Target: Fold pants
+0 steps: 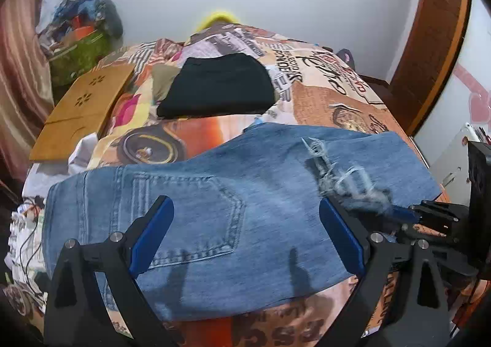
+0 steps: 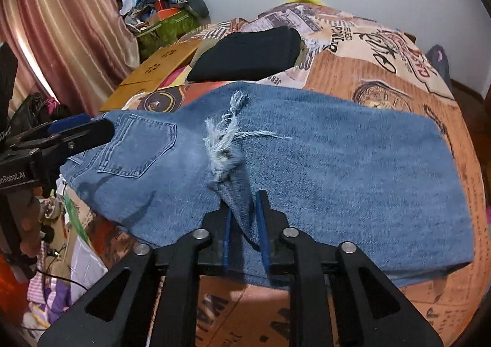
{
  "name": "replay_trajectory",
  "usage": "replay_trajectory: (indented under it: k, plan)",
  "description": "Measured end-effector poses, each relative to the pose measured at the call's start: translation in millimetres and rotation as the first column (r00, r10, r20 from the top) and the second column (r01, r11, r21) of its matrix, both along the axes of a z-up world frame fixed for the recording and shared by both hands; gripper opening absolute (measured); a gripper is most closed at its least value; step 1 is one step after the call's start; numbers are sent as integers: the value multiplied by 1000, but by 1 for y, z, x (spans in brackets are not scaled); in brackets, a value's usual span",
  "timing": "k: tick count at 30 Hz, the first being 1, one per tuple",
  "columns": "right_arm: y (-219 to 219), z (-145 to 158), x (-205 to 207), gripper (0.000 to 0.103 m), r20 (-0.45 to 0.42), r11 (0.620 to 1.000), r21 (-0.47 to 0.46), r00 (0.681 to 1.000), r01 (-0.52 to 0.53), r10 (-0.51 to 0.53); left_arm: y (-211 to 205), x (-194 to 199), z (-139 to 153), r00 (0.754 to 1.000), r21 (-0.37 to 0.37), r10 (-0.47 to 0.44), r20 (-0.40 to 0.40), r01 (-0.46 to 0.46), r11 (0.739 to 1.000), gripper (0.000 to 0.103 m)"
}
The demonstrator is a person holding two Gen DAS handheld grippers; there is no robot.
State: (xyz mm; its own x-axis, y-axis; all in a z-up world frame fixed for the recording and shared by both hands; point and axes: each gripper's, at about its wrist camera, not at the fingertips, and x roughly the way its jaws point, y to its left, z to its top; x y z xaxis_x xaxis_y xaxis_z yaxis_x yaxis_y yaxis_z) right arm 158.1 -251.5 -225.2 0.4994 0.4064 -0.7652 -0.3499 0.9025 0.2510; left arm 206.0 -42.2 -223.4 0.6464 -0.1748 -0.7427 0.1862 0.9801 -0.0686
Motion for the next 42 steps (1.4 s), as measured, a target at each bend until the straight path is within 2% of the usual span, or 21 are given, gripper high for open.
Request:
replay_trajectory:
  k: [2, 4, 8, 13, 17, 19, 20, 24, 29, 33, 37, 40, 42]
  plan:
    - [-3, 3, -2, 36, -27, 1000, 17, 1000, -10, 11, -9, 4, 4, 1000, 7, -17, 8, 17, 1000, 97]
    - [-8, 8, -6, 40, -29, 1000, 19, 1000, -9, 9, -19, 8, 7, 999, 7, -32, 12, 32, 999, 97]
    - [-39, 26, -14, 44, 27, 999, 27, 999, 24, -25, -43, 21, 7, 998, 3, -64, 4, 64, 998, 97]
    - [-83, 32, 3, 47, 83, 989, 1, 985, 150, -150, -91, 42, -14, 992, 29, -122, -43, 123, 992, 97]
    - [-99, 8, 37, 47, 15, 983, -37, 984, 179, -178, -121, 55, -35, 986, 85, -155, -64, 160, 984, 96]
    - [-104, -8, 51, 47, -9, 979, -95, 983, 182, -184, -131, 63, -48, 985, 143, -150, -83, 161, 977, 85]
    - [-105, -14, 56, 47, -14, 978, -114, 984, 177, -180, -132, 66, -54, 984, 154, -149, -97, 163, 975, 85]
    - [-120, -26, 72, 47, -26, 968, -165, 980, 189, -196, -119, 77, -66, 980, 94, -145, -137, 158, 983, 87]
    - [-143, -29, 83, 45, -47, 960, -161, 970, 230, -240, -100, 78, -65, 984, 97, -117, -138, 131, 987, 90]
    - [-150, -22, 67, 47, -15, 943, -212, 964, 258, -267, -84, 69, -57, 989, 155, -102, -106, 118, 981, 90]
    - [-163, -25, 42, 48, -39, 952, -183, 966, 245, -256, -57, 56, -60, 992, 227, -59, -113, 84, 970, 89]
    - [-176, -27, 17, 54, -41, 944, -157, 953, 291, -301, -34, 43, -65, 991, 240, -29, -134, 61, 969, 89]
    - [-188, -26, 2, 54, -58, 937, -117, 940, 329, -337, -21, 33, -65, 991, 237, -9, -134, 41, 971, 89]
